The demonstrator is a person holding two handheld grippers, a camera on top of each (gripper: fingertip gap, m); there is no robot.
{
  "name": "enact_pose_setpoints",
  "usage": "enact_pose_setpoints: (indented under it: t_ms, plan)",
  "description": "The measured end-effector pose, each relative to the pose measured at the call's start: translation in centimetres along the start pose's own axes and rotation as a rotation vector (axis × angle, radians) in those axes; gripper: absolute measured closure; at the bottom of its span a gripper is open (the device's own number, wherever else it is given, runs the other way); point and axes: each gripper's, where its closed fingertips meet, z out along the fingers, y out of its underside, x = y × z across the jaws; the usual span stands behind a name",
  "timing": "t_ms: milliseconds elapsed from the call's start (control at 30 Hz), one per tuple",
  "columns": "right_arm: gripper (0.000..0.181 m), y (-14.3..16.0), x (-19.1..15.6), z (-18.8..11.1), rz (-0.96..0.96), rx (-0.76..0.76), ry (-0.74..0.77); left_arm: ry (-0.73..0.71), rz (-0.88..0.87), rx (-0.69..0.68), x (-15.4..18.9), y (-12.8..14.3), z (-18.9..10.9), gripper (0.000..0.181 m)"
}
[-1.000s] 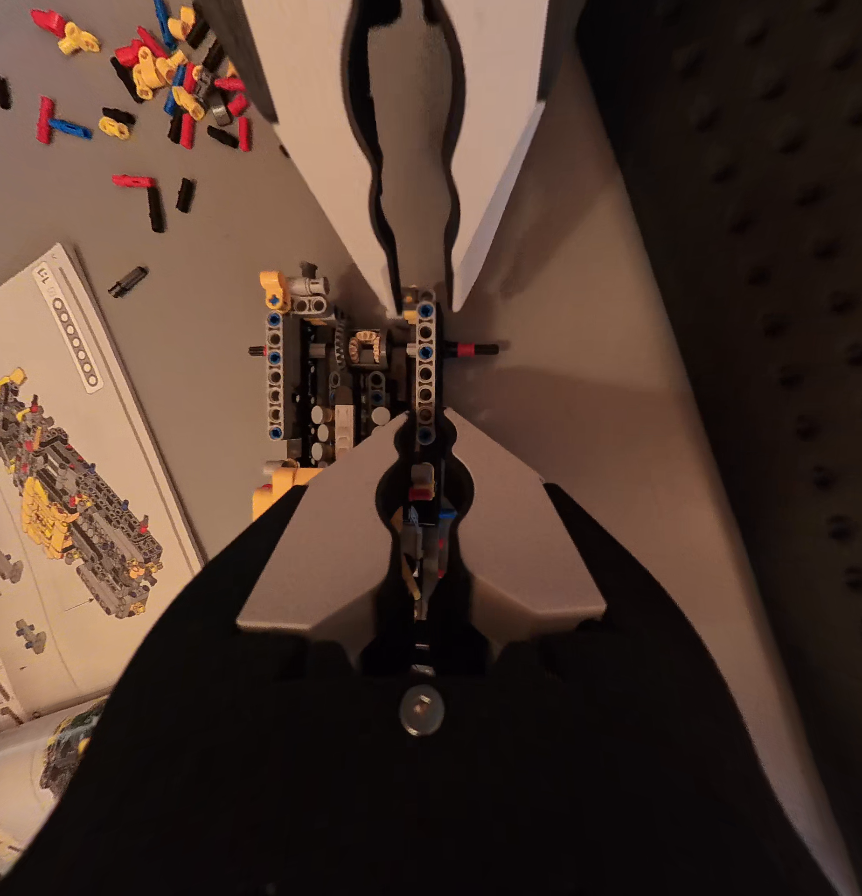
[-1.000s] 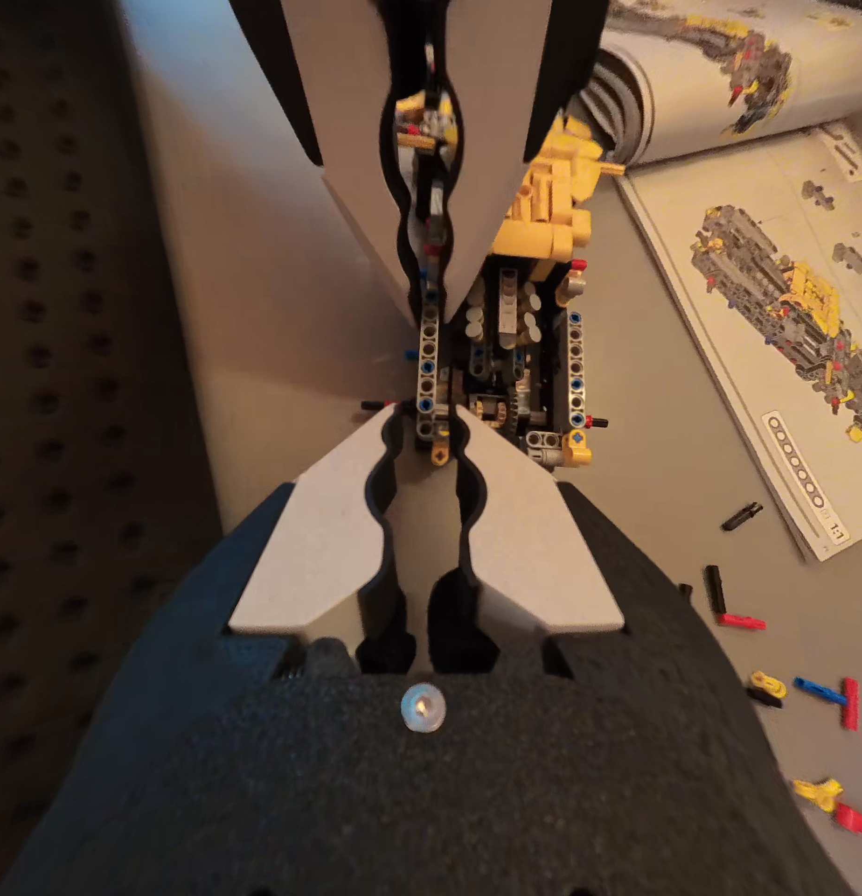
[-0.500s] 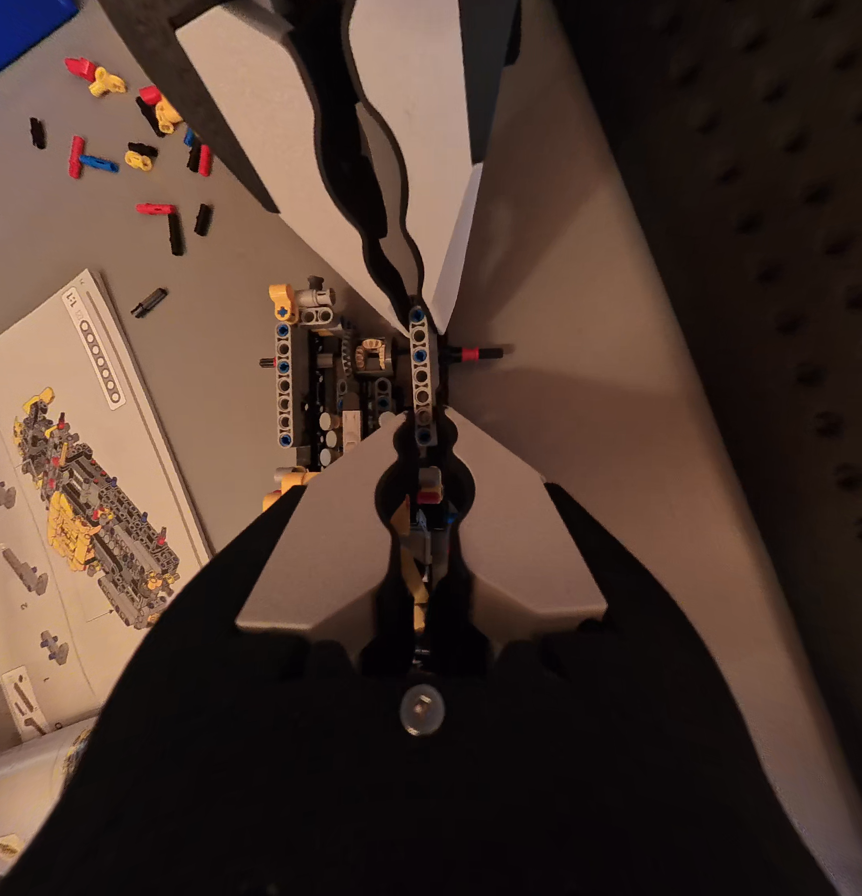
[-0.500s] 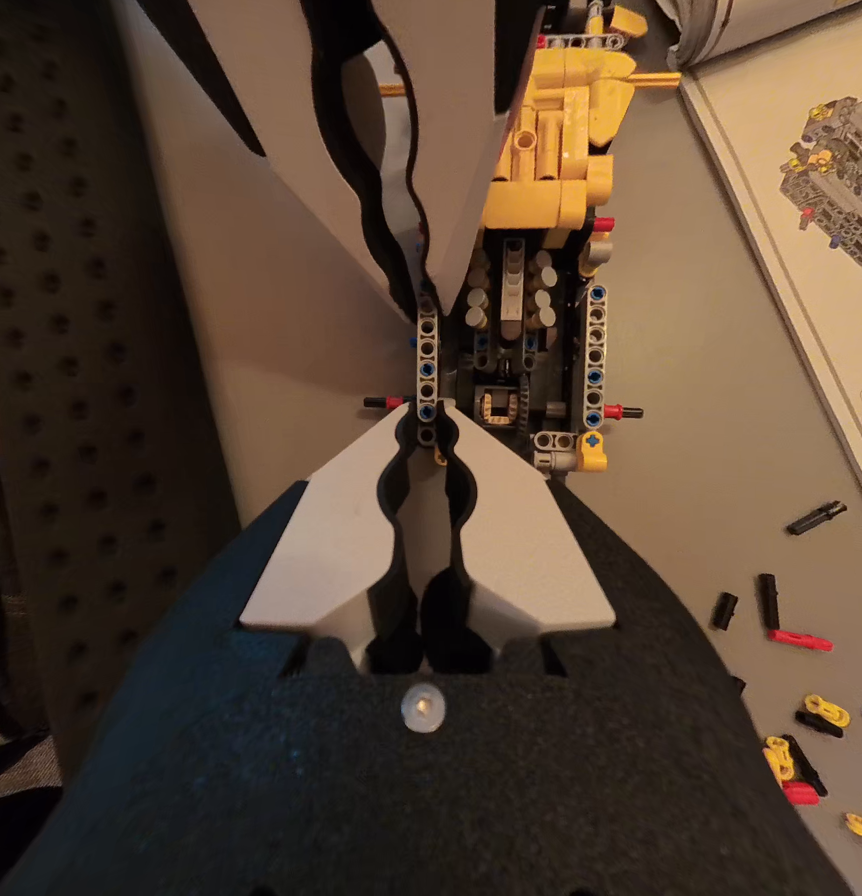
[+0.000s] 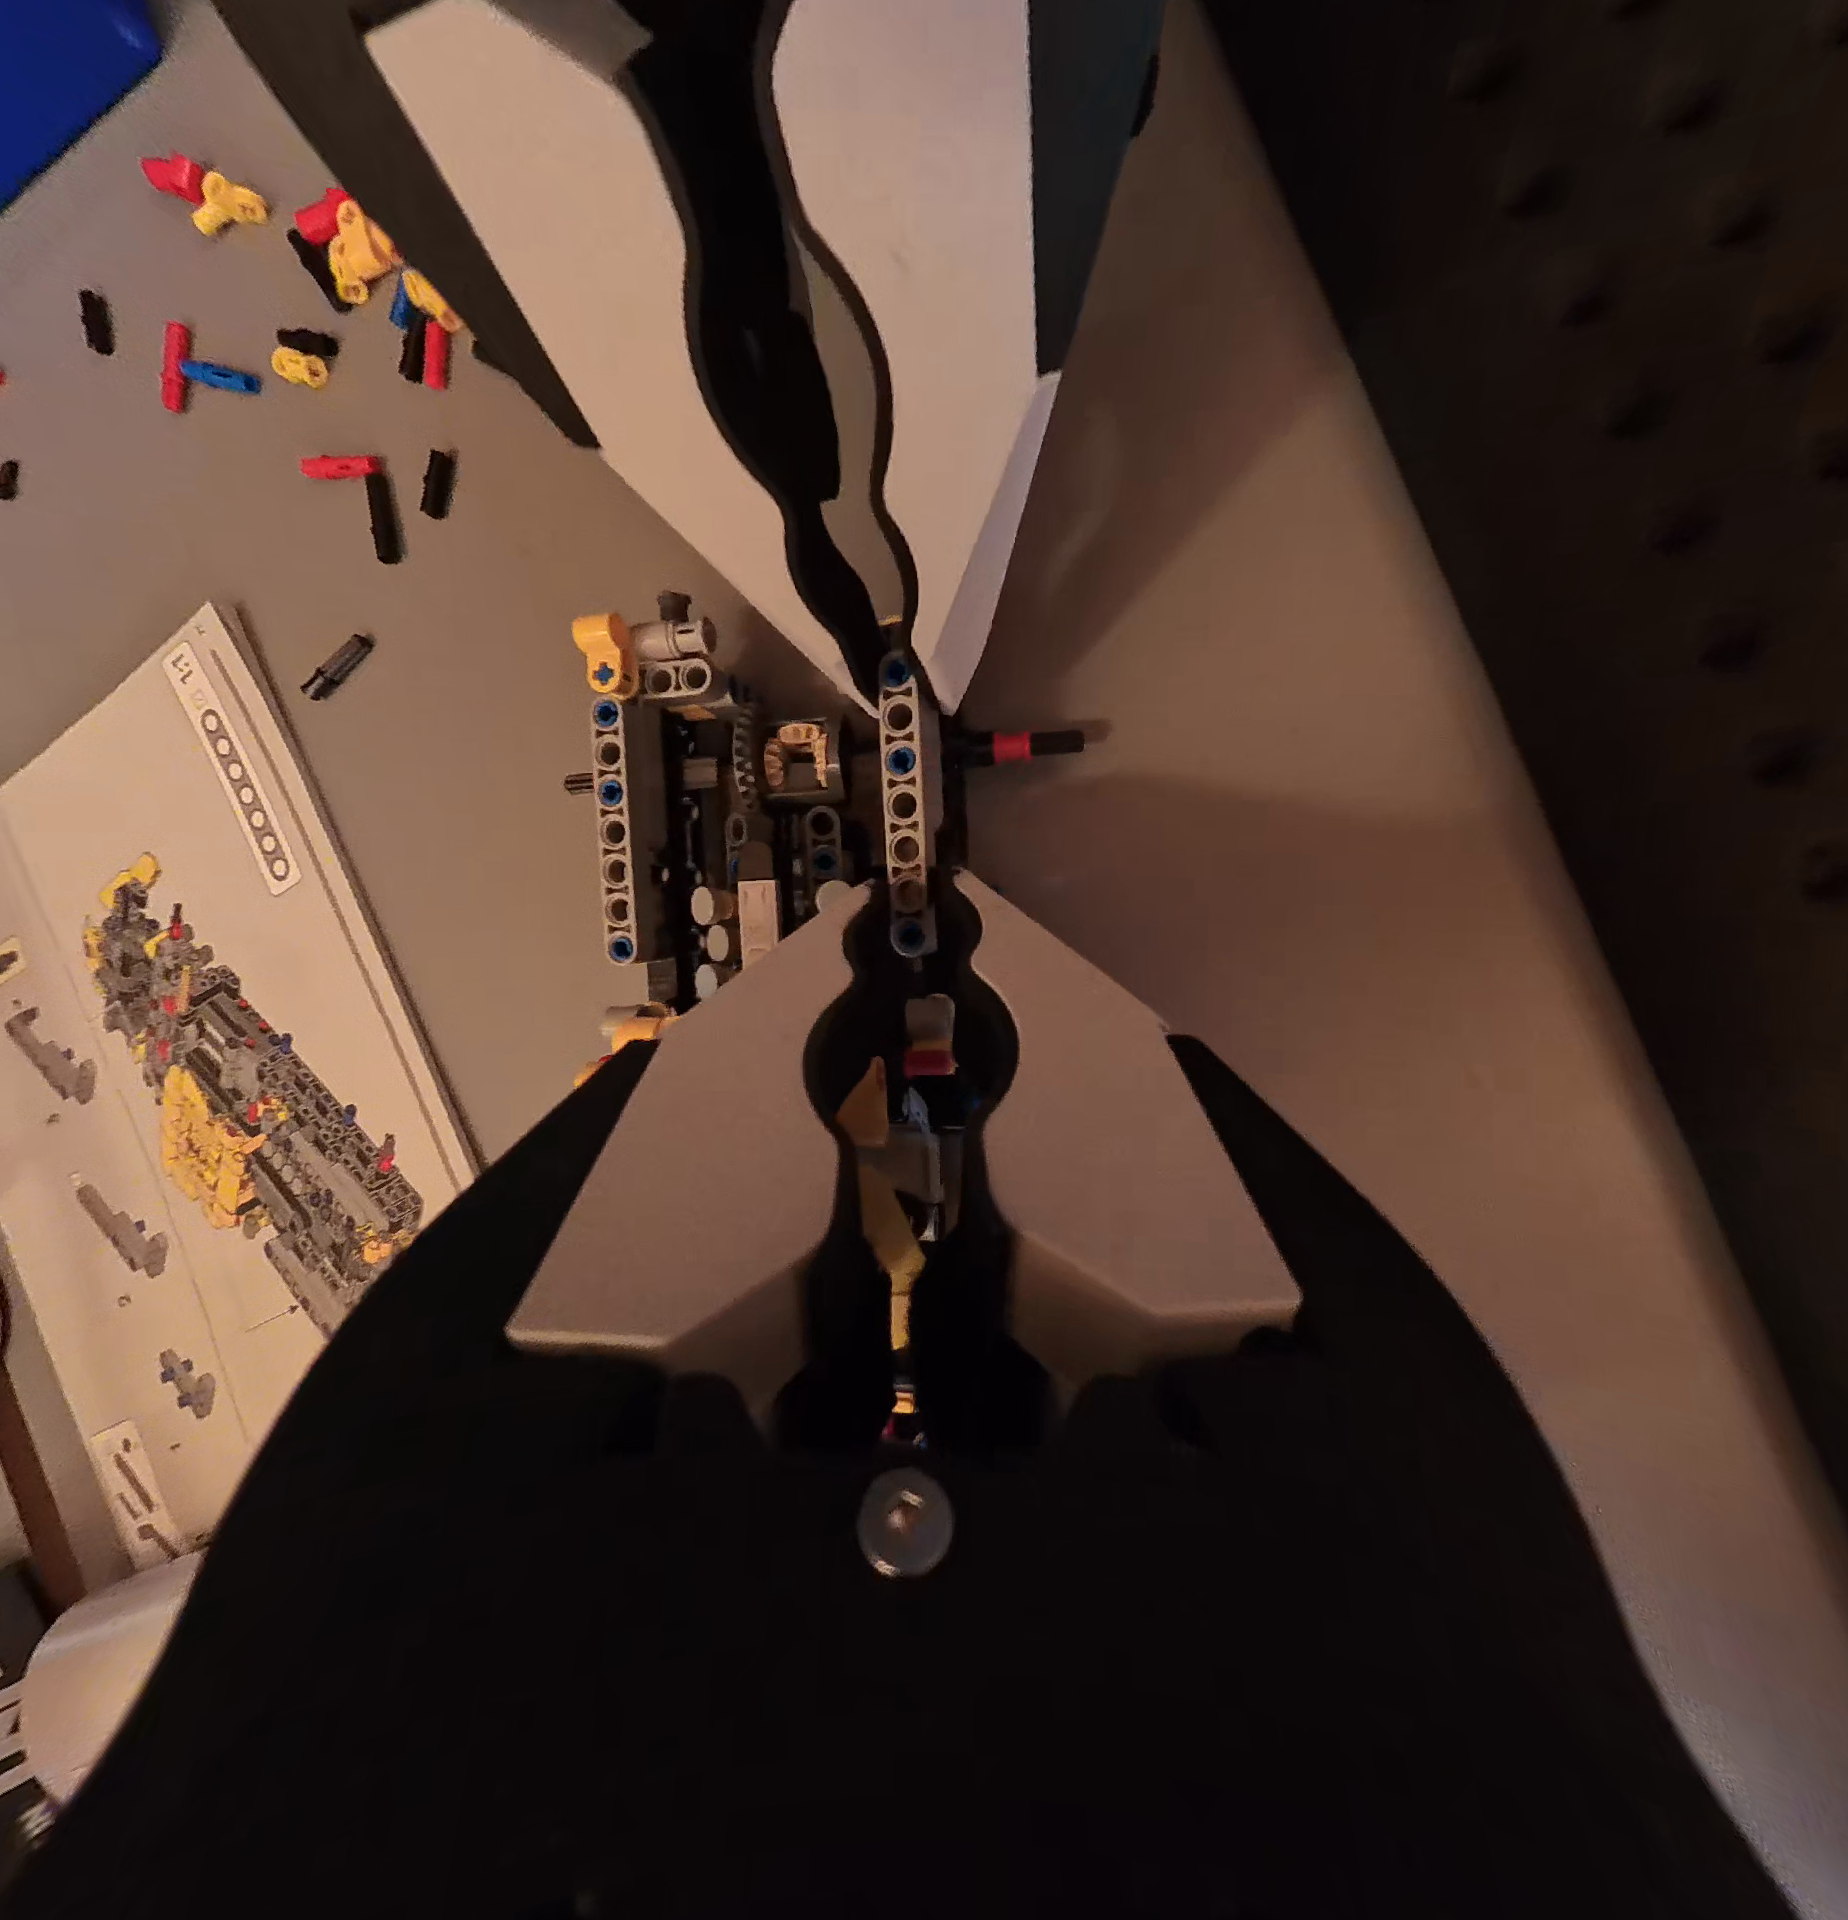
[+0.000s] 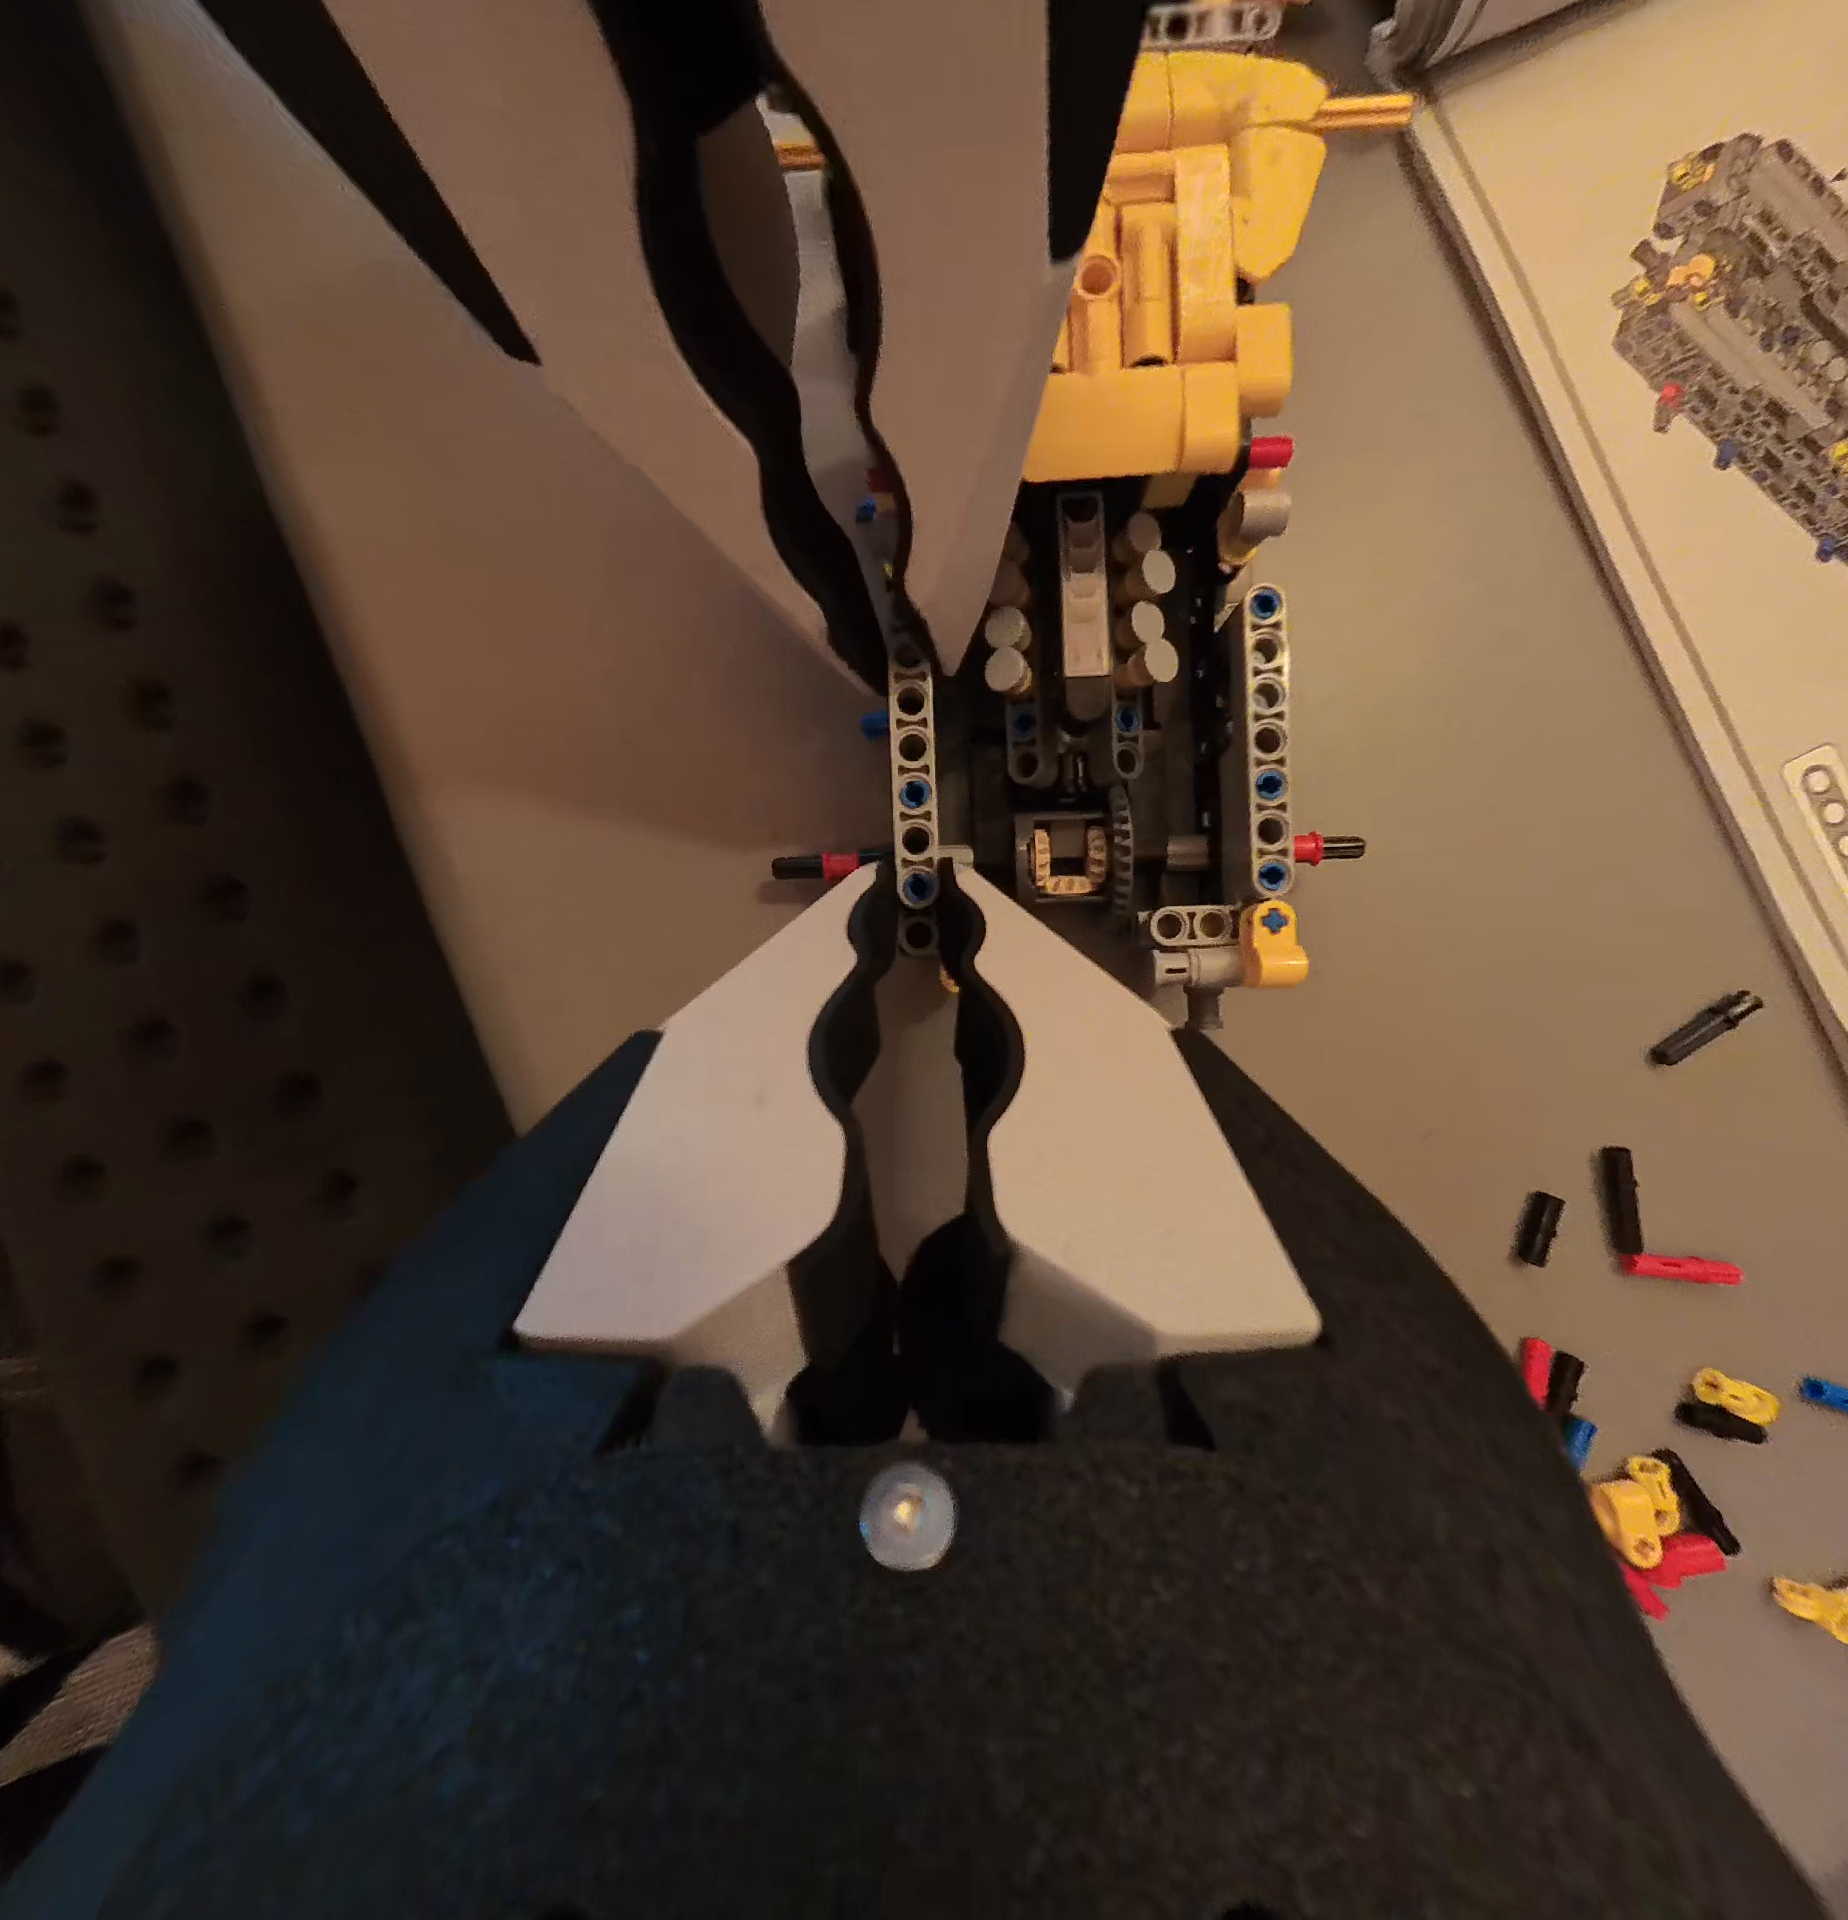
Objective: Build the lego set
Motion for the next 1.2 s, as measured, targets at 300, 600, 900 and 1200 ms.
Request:
enact_pose_setpoints:
  t_ms: [300, 600, 900, 1200]
  plan:
    - [0.174, 0.2, -0.1, 0.0, -0.049, -0.037, 0.109, -0.037, 0.005, 0.006, 0.3, -0.1, 0.0, 0.174]
    - [0.174, 0.2, 0.0, 0.3, 0.069, -0.023, -0.037, -0.02, -0.012, 0.01, 0.0, -0.1, 0.1, 0.174]
    - [0.152, -2.6, 0.2, -0.1, 0.128, 0.156, -0.038, -0.022, -0.226, 0.273, -0.9, -0.9, -4.5, 0.152]
    - [0.161, -0.9, 0.9, 2.1, 0.01, -0.003, 0.045, -0.127, -0.28, 0.198, -1.7, 2.2, -5.5, 0.151]
